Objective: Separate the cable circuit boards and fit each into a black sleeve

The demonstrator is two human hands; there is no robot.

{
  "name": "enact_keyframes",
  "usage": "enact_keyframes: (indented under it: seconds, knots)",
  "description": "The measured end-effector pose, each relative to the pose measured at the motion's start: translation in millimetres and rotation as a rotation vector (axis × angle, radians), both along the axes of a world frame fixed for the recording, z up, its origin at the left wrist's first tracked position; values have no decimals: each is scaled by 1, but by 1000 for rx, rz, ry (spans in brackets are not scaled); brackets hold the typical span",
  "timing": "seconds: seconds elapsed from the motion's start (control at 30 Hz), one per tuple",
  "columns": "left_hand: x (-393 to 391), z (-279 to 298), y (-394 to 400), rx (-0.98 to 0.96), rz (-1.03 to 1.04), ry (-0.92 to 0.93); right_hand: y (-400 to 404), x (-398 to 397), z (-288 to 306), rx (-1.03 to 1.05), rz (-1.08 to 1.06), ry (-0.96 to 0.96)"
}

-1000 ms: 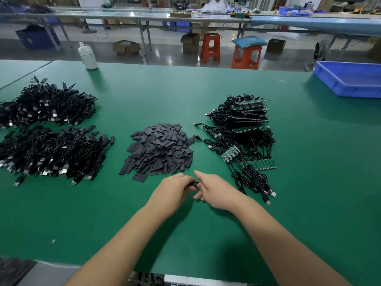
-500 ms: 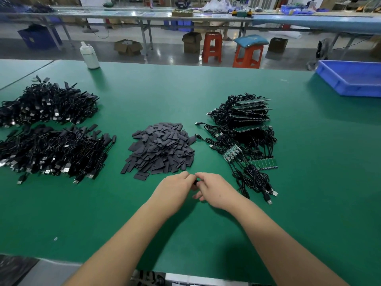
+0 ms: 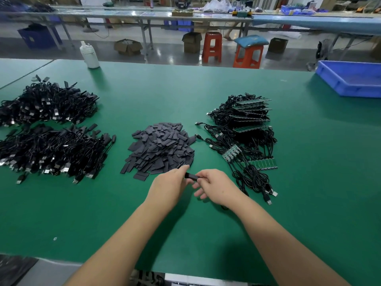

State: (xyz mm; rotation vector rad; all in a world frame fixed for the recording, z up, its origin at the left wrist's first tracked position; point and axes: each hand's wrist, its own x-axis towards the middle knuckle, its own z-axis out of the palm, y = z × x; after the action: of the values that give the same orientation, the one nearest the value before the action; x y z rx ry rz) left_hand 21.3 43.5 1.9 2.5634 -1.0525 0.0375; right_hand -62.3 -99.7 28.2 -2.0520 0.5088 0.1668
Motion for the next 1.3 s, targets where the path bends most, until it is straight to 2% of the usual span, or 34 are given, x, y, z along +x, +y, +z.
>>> enact_keyframes:
  seconds: [0.27, 0.43, 0.53, 0.57, 0.6, 0.7, 0.77, 0.8, 0.87, 0.93, 0.97, 1.0, 1.1, 1.17, 1.23, 1.3]
  knots:
    - [-3, 7, 3, 191, -169, -165, 1, -2, 1, 94, 27, -13]
    - [-5, 12, 5, 215, -216, -209, 2, -5, 5, 41, 109, -42]
    - [-3, 10, 6, 140, -247, -328, 1, -5, 8, 2, 146, -32]
    - [-2, 8, 6, 77, -230, -280, 2, -4, 9, 37, 128, -30]
    - [-2, 8, 5, -28, -184, -151, 1, -3, 10, 125, 80, -44]
    - [-8, 12, 1, -453, -29, 412, -3, 2, 18, 515, -145, -173]
    - [-12, 14, -1, -530, -98, 766, -7, 7, 23, 758, -258, -290]
    - [-15, 13, -1, -517, -134, 871, -8, 9, 24, 844, -294, -343]
    - [-21, 12, -2, -512, -139, 919, -8, 13, 23, 949, -344, -418]
    - [-22, 10, -3, -530, -92, 859, -9, 17, 17, 962, -373, -426]
    - [-21, 9, -3, -543, -68, 845, -10, 18, 13, 898, -376, -401]
    - [-19, 10, -2, -556, -40, 851, -13, 18, 8, 747, -370, -355]
    - [0, 12, 12, -555, 99, 834, -35, 9, -9, -69, -287, -194]
    - [24, 10, 29, -493, 247, 693, -56, 0, -17, -536, -257, -142]
    - [58, 10, 51, -468, 427, 525, -77, -8, -24, -739, -276, -31]
    - [96, 10, 74, -400, 588, 393, -94, -13, -28, -709, -281, 131]
